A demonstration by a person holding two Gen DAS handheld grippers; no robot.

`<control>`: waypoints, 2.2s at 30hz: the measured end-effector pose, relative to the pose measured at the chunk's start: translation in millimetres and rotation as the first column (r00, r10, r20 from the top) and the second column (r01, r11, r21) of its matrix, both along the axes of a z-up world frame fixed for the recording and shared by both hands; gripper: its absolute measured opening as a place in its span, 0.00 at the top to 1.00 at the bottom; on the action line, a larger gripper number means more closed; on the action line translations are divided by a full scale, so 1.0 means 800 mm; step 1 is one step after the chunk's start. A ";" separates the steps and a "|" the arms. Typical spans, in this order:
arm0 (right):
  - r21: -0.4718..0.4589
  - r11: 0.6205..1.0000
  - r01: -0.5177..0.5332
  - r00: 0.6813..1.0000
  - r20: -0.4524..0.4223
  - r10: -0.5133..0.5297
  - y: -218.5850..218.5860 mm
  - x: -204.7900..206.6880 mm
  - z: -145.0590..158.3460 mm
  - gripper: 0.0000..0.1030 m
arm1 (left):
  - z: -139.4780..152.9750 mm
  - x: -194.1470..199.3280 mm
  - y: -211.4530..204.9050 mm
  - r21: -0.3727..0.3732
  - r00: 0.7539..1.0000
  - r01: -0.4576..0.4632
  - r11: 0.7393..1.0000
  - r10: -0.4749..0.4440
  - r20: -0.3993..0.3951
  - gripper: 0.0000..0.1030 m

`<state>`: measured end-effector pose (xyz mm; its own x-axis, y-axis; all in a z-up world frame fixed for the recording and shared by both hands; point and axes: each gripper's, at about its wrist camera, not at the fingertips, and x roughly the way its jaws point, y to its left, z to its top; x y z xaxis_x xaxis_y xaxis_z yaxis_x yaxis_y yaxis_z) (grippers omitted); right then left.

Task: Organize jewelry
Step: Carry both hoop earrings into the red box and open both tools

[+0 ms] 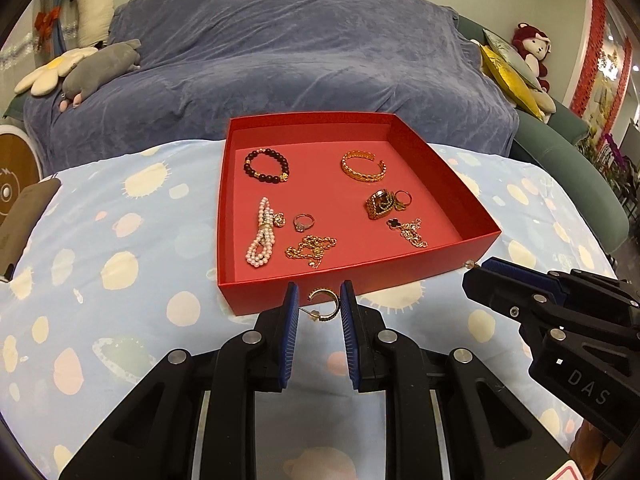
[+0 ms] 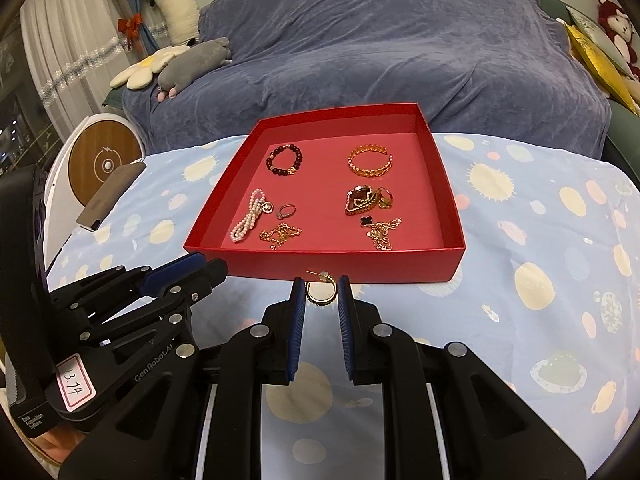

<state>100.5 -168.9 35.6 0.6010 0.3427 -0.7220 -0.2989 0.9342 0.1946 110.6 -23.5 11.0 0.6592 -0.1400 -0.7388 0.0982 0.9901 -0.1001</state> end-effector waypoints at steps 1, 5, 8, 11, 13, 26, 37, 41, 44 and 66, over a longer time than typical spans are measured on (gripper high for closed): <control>0.004 1.000 0.001 1.000 0.000 -0.001 0.001 0.001 0.001 0.84 | 0.001 0.000 0.003 -0.005 1.000 -0.006 1.000 0.006 -0.001 0.82; 0.018 1.000 0.003 1.000 0.007 -0.003 0.006 0.004 0.008 0.84 | 0.009 0.004 0.010 -0.024 1.000 -0.022 0.999 0.022 0.008 0.82; 0.032 0.999 0.005 1.000 0.012 -0.005 0.008 0.008 0.014 0.84 | 0.016 0.008 0.016 -0.041 0.999 -0.033 0.999 0.034 0.016 0.82; 0.047 0.999 0.012 1.000 0.017 -0.013 0.009 0.015 0.020 0.84 | 0.023 0.013 0.020 -0.057 0.999 -0.044 0.997 0.046 0.023 0.82; 0.057 0.998 0.017 1.000 0.021 -0.018 0.012 0.021 0.025 0.84 | 0.029 0.016 0.022 -0.069 0.998 -0.049 0.996 0.051 0.028 0.82; 0.035 0.995 0.088 0.991 0.094 -0.091 0.006 0.092 0.069 0.84 | 0.067 0.090 0.036 -0.054 0.993 -0.092 0.994 0.096 0.070 0.82; 0.019 0.989 0.147 0.989 0.019 -0.147 -0.009 0.161 0.018 0.84 | 0.033 0.155 0.034 -0.033 0.995 -0.092 0.995 0.093 0.019 0.82; -0.004 0.991 0.136 0.991 0.000 -0.136 0.002 0.172 -0.001 0.84 | 0.015 0.168 0.032 -0.024 0.996 -0.090 0.996 0.089 -0.006 0.82; -0.021 0.992 0.128 0.992 -0.015 -0.129 0.008 0.180 -0.014 0.84 | 0.006 0.176 0.033 -0.021 0.996 -0.090 0.996 0.090 -0.017 0.82; -0.030 0.992 0.124 0.991 -0.040 -0.125 0.017 0.199 -0.036 0.84 | -0.018 0.195 0.041 -0.017 0.994 -0.103 0.995 0.102 -0.048 0.82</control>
